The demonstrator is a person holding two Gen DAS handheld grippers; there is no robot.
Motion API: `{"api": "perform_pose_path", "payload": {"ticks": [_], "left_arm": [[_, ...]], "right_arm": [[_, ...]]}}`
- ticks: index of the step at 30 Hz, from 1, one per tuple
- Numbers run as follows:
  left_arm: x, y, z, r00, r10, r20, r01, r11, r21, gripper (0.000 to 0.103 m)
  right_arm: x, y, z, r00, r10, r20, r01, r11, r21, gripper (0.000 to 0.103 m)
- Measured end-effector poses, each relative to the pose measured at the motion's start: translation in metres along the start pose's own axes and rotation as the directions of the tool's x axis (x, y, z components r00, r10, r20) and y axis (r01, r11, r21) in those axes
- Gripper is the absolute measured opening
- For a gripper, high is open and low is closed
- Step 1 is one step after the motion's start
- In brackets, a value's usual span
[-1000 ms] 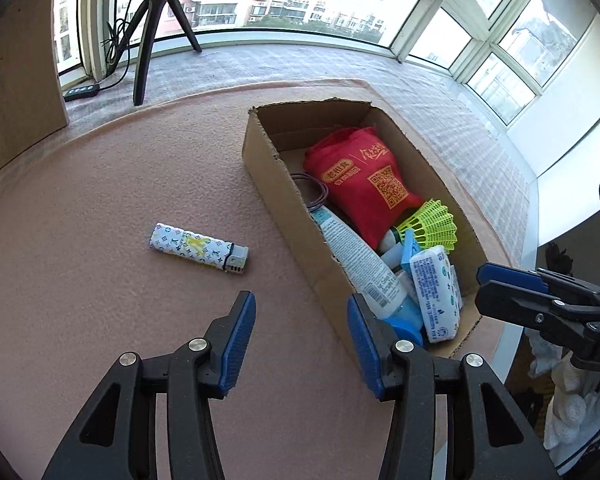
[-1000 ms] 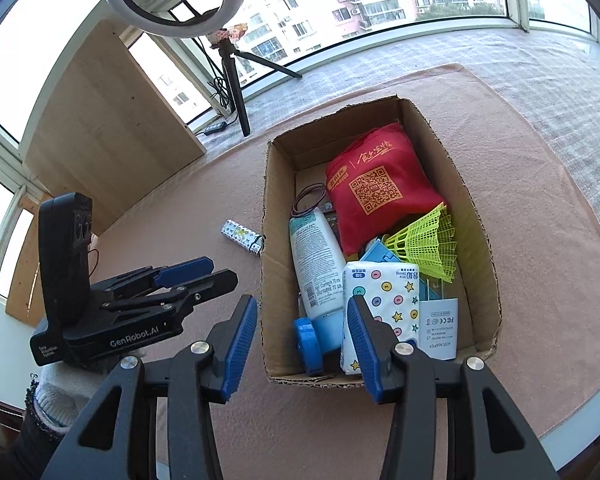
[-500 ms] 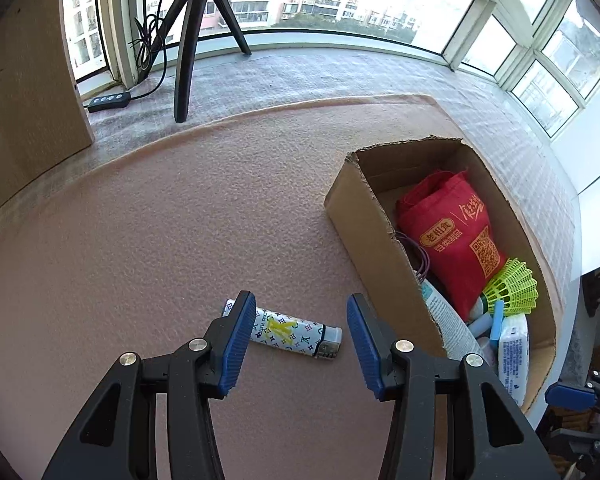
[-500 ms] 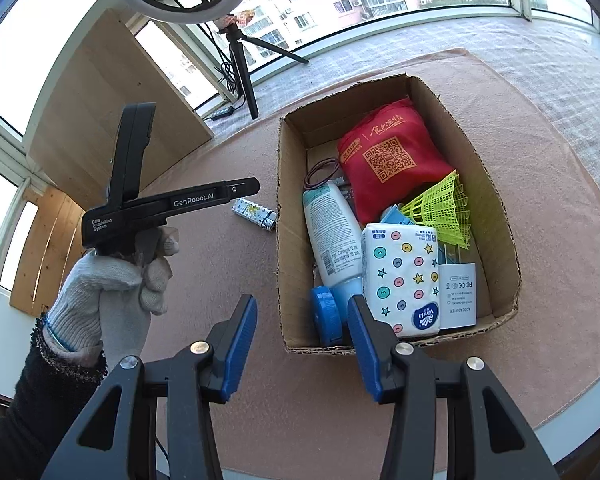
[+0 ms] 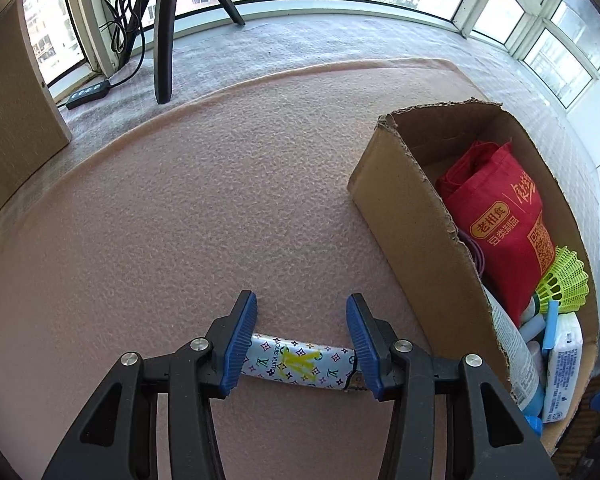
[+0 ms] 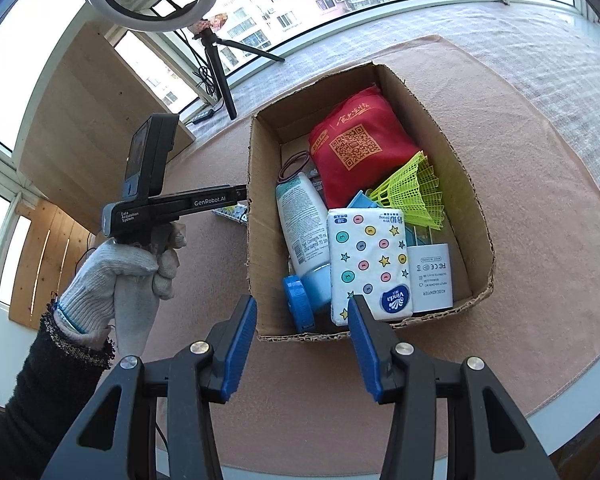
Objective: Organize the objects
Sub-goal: 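Grasp the patterned lighter with the left tool and lift it, then set the lighter down with the left tool and open it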
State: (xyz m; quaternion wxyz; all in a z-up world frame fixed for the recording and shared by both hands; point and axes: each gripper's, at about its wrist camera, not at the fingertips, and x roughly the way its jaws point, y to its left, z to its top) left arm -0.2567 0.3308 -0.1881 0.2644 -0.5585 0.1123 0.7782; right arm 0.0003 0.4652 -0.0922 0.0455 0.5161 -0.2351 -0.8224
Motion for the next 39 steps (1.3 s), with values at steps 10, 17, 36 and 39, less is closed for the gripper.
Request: {"api": "perform_pose_path", "payload": {"ticks": [10,17,36,39], "left_arm": [[-0.009,-0.01,-0.037,0.998,0.033,0.046,-0.039,0.991,0.125,0.048],[-0.031,-0.009,-0.088,0.998,0.012,0.06,-0.022,0.985,0.169,0.048],[-0.091,0.008,-0.2,0.997,-0.042,0.061,0.037,0.995,0.088,0.049],[-0.111,0.021,-0.21,0.994,-0.048,0.098,0.047,0.999,0.012,0.049]], "right_arm": [[0.008,0.011,0.003,1.0,0.023,-0.017,-0.023,1.0,-0.002,0.044],[0.012,0.031,0.002,0.999,0.034,-0.021,-0.035,0.999,-0.033,0.044],[0.05,0.104,-0.007,0.991,0.079,-0.107,-0.098,0.977,-0.189,0.054],[0.06,0.115,-0.01,0.987,0.082,-0.142,-0.112,0.968,-0.224,0.055]]}}
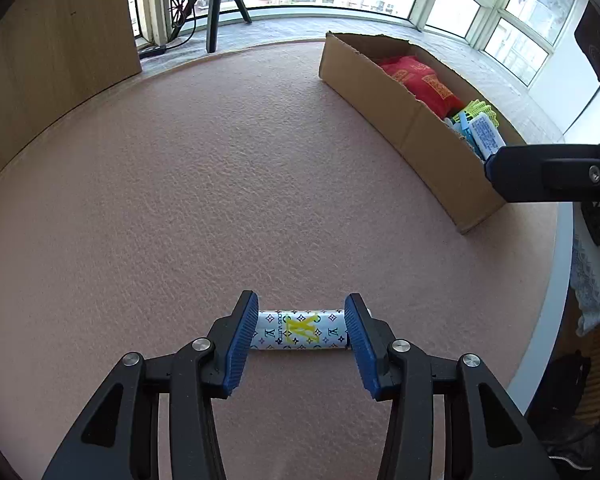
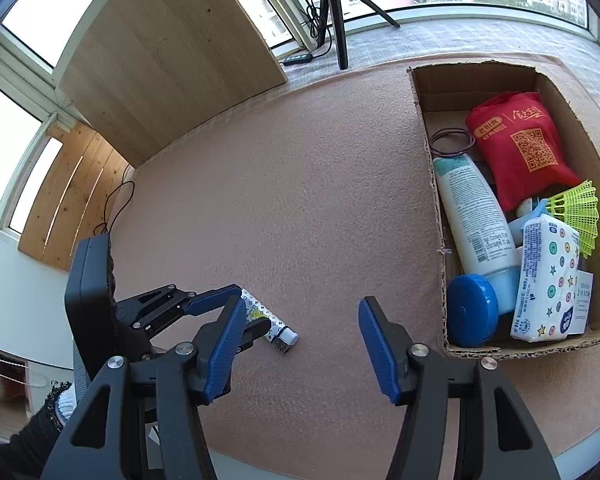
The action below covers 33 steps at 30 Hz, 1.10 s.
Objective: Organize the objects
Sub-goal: 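Set the lighter down with the left tool and open it, then close the right tool on the lighter and lift it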
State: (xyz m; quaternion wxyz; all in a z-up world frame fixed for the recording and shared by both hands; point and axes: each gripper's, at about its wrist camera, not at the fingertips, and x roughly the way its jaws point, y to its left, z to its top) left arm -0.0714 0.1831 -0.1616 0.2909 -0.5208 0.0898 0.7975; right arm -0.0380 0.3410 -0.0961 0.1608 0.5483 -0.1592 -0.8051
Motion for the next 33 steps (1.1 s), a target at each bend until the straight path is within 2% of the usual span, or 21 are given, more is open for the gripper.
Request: {"api": "perform_pose_path", "payload": {"ticks": [5,9,13,20,22,26,33], "left_arm": [[-0.024,0.023,-0.029,0.998,-0.047,0.028,0.052,0.982,-0.182,0.049],[-0.022,0.028,-0.049,0.995,-0.101,0.009,0.1,0.959,-0.267,0.049],[-0.016,0.028,-0.054,0.991,-0.132,0.016,0.131,0.95,-0.285,0.049],[-0.004,0.029,-0.049,0.985,-0.171,0.035,0.173,0.937,-0.302,0.048],[0.0,0.031,-0.044,0.982,-0.183,0.037,0.186,0.935,-0.302,0.045],[0.004,0.03,-0.035,0.979,-0.198,0.041,0.202,0.938,-0.283,0.044],[0.012,0.02,-0.022,0.976,-0.215,0.024,0.215,0.953,-0.215,0.045]], "right_arm": [[0.029,0.02,0.003,0.997,0.007,-0.082,-0.014,0.996,-0.091,0.058],[0.058,0.035,0.003,0.986,0.01,-0.167,-0.038,0.986,-0.164,0.059],[0.082,0.044,0.002,0.973,0.02,-0.231,-0.067,0.977,-0.2,0.059],[0.101,0.031,0.003,0.958,0.075,-0.276,-0.111,0.987,-0.116,0.058],[0.103,0.027,0.003,0.955,0.089,-0.283,-0.12,0.988,-0.093,0.054],[0.104,0.016,0.002,0.949,0.112,-0.296,-0.13,0.991,-0.043,0.047],[0.105,0.005,0.002,0.944,0.144,-0.296,-0.148,0.989,0.008,0.046]]}}
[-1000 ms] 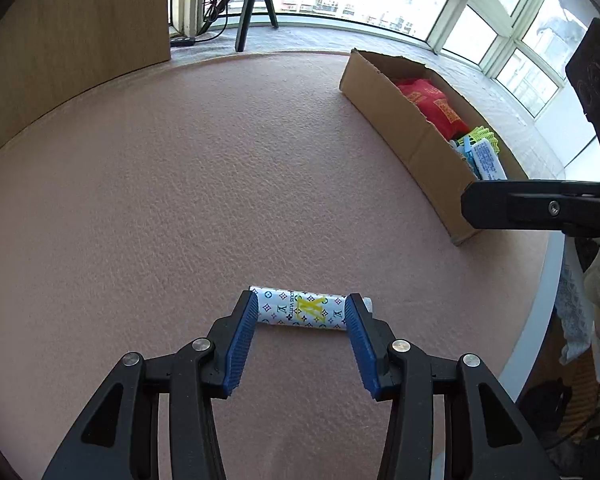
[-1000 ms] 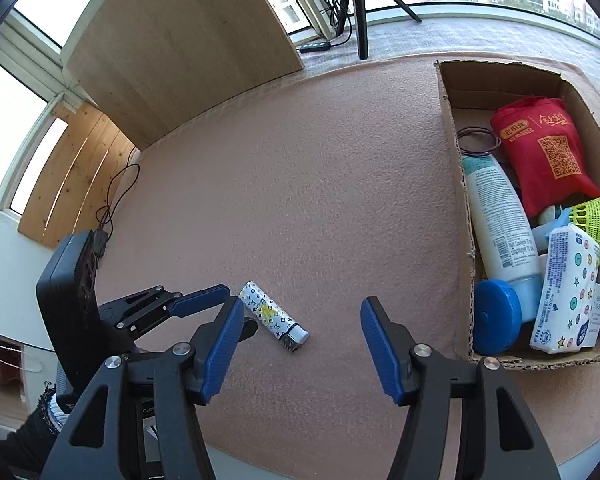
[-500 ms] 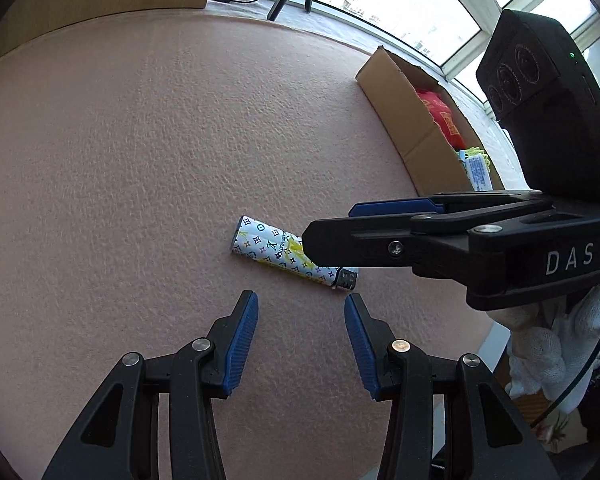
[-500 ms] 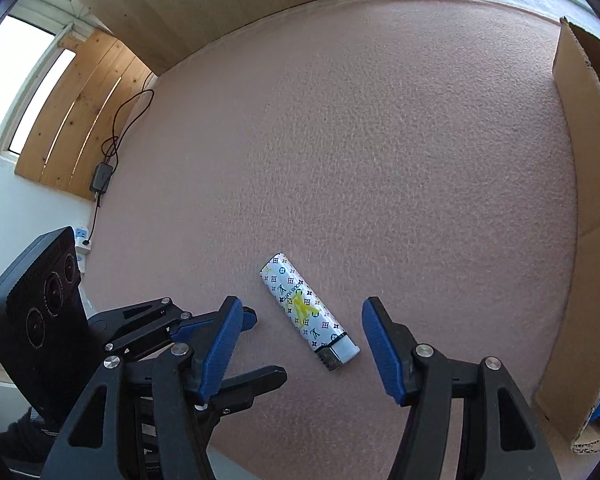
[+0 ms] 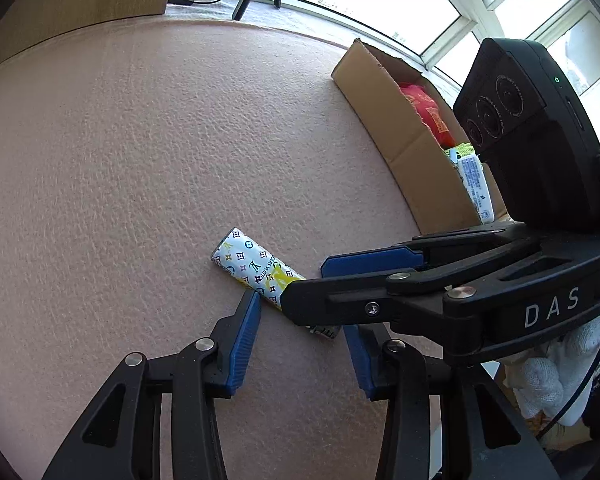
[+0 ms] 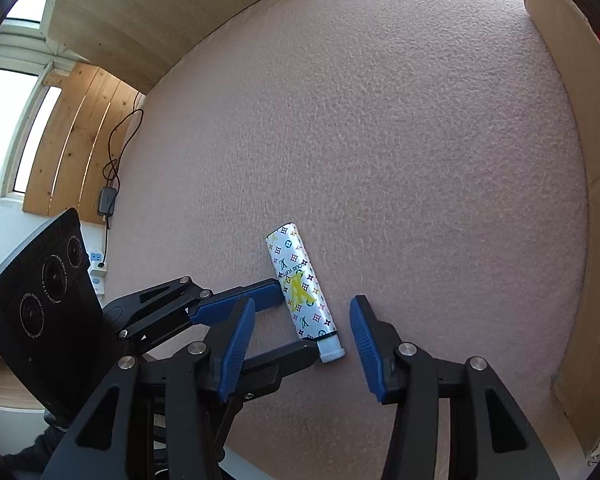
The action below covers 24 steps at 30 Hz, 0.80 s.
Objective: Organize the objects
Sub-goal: 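Close the right tool on the lighter and lift it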
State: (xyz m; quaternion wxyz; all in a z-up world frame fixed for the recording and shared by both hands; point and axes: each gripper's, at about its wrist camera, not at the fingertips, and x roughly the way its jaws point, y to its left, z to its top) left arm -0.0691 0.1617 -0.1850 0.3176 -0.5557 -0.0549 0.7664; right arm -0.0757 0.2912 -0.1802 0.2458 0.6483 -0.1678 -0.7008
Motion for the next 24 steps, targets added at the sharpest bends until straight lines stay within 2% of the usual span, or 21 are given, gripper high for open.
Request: {"api": "perform_pose_path", "payload": {"ticks": [6,9,10,11,22,24], "left_arm": [[0.001,-0.002,0.0,1.0,-0.003,0.009,0.003,1.0,-0.025,0.045],[0.001,-0.002,0.0,1.0,-0.011,0.017,0.012,0.999,-0.047,0.045],[0.002,-0.003,-0.001,1.0,-0.016,0.019,0.017,0.998,-0.052,0.045],[0.003,-0.003,-0.001,1.0,-0.019,0.016,0.02,0.998,-0.053,0.044],[0.003,-0.002,-0.002,0.999,-0.028,0.019,0.029,0.998,-0.053,0.044],[0.001,0.001,-0.002,1.0,-0.021,0.017,0.021,0.999,-0.049,0.044]], "right_arm": [[0.002,0.006,0.003,0.999,-0.04,0.013,0.04,0.999,-0.028,0.044],[0.006,0.014,0.005,0.997,-0.071,0.016,0.071,0.996,-0.061,0.035],[0.008,0.015,0.005,0.997,-0.073,0.01,0.074,0.995,-0.065,0.028],[0.01,0.017,0.006,0.997,-0.079,0.011,0.08,0.994,-0.072,0.027],[0.018,0.032,0.011,0.991,-0.135,0.016,0.136,0.98,-0.146,0.025],[0.019,0.034,0.011,0.991,-0.131,0.017,0.132,0.98,-0.149,0.021]]}}
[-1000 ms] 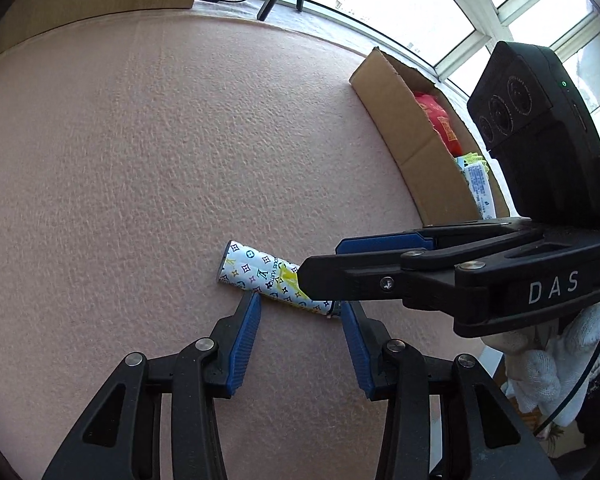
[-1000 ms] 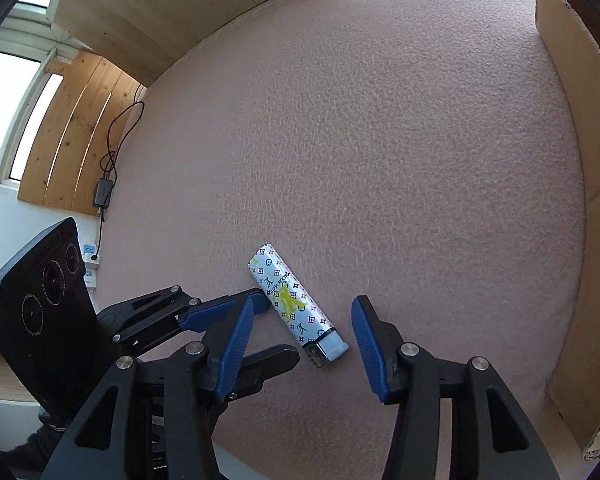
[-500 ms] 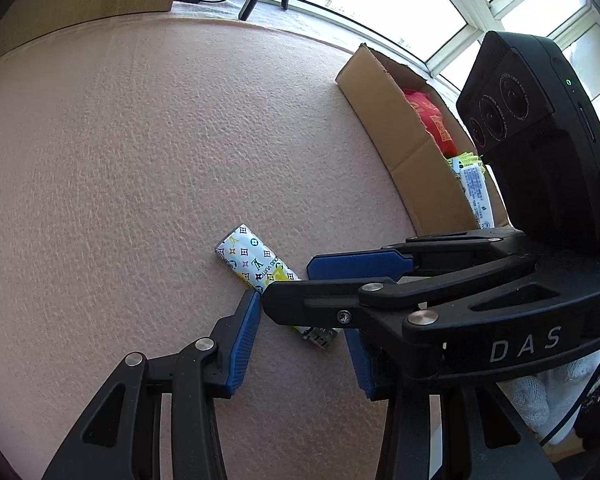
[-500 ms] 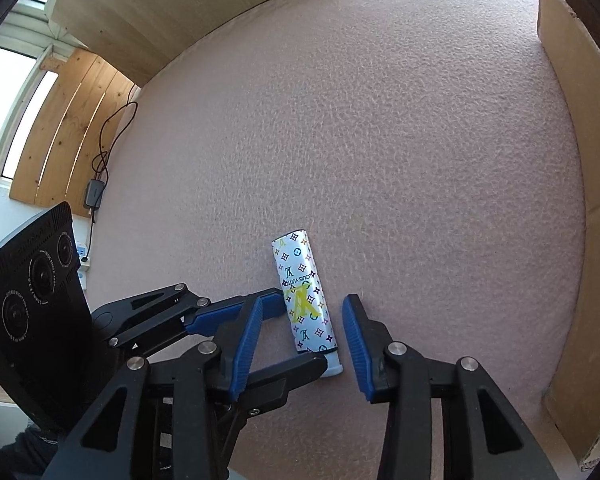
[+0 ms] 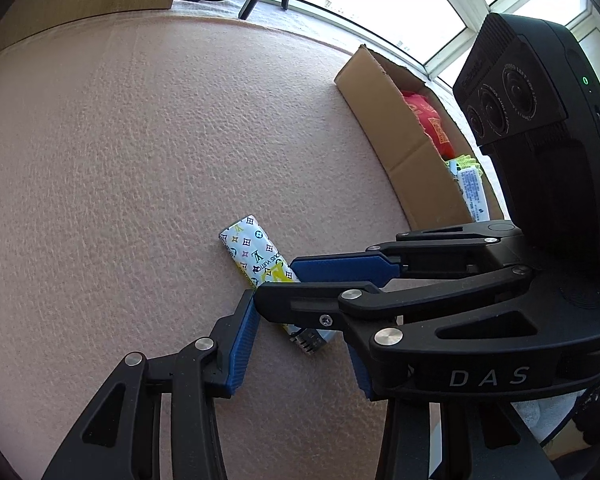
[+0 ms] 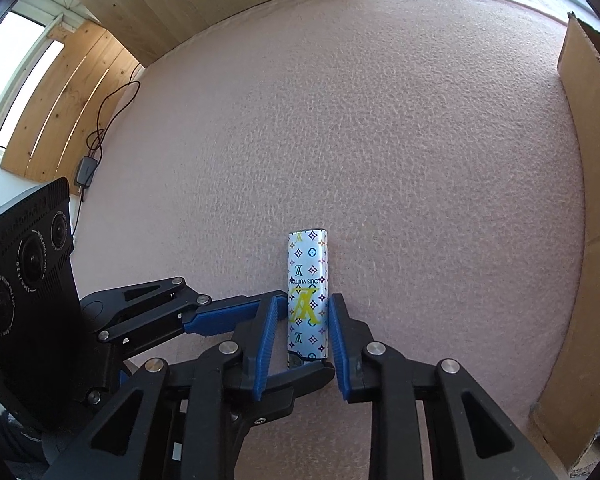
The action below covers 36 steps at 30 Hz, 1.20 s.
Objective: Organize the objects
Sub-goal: 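Close the right tool on the lighter and lift it, then carry the lighter with the right tool into the box and open it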
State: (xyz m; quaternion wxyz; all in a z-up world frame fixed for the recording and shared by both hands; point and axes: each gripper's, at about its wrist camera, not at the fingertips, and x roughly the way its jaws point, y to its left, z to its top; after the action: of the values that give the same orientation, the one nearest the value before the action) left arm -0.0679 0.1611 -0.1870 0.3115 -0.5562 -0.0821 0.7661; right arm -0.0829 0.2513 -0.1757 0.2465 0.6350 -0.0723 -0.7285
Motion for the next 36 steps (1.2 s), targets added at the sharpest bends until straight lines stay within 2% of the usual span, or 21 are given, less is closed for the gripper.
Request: {"api": "perform_pose_path", "payload": {"ticks": [1,4,10,16,22,28,31,36], "left_arm": [[0.0,-0.001,0.001,1.0,-0.001,-0.003,0.001,1.0,0.002,0.044],[0.0,-0.002,0.002,1.0,-0.003,-0.002,0.003,1.0,0.003,0.044],[0.001,-0.005,0.007,1.0,-0.004,-0.003,0.004,1.0,0.006,0.044],[-0.011,-0.014,0.025,1.0,-0.017,0.019,0.016,0.999,0.046,0.044],[-0.01,-0.051,0.057,0.999,-0.04,0.035,0.034,0.989,0.145,0.044],[-0.002,-0.1,0.094,0.997,-0.07,0.043,0.057,0.967,0.247,0.044],[0.015,-0.124,0.113,0.996,-0.085,0.03,0.073,0.957,0.281,0.044],[0.04,-0.154,0.127,0.996,-0.094,-0.004,0.091,0.944,0.316,0.044]], "right_arm": [[-0.001,0.001,0.0,1.0,0.018,0.0,-0.018,1.0,-0.001,0.011],[-0.004,0.004,-0.002,1.0,-0.01,0.011,0.01,1.0,-0.023,0.011],[-0.008,0.002,-0.002,0.999,-0.005,0.032,0.005,1.0,-0.014,0.011],[-0.039,-0.005,-0.001,0.995,-0.023,0.102,0.023,1.0,0.0,0.011],[-0.087,-0.029,0.0,0.977,-0.058,0.203,0.05,0.998,0.046,0.011],[-0.131,-0.059,0.002,0.952,-0.1,0.29,0.073,0.992,0.103,0.011],[-0.143,-0.078,0.002,0.942,-0.119,0.314,0.078,0.987,0.142,0.011],[-0.153,-0.109,-0.006,0.934,-0.147,0.325,0.084,0.977,0.198,0.01]]}}
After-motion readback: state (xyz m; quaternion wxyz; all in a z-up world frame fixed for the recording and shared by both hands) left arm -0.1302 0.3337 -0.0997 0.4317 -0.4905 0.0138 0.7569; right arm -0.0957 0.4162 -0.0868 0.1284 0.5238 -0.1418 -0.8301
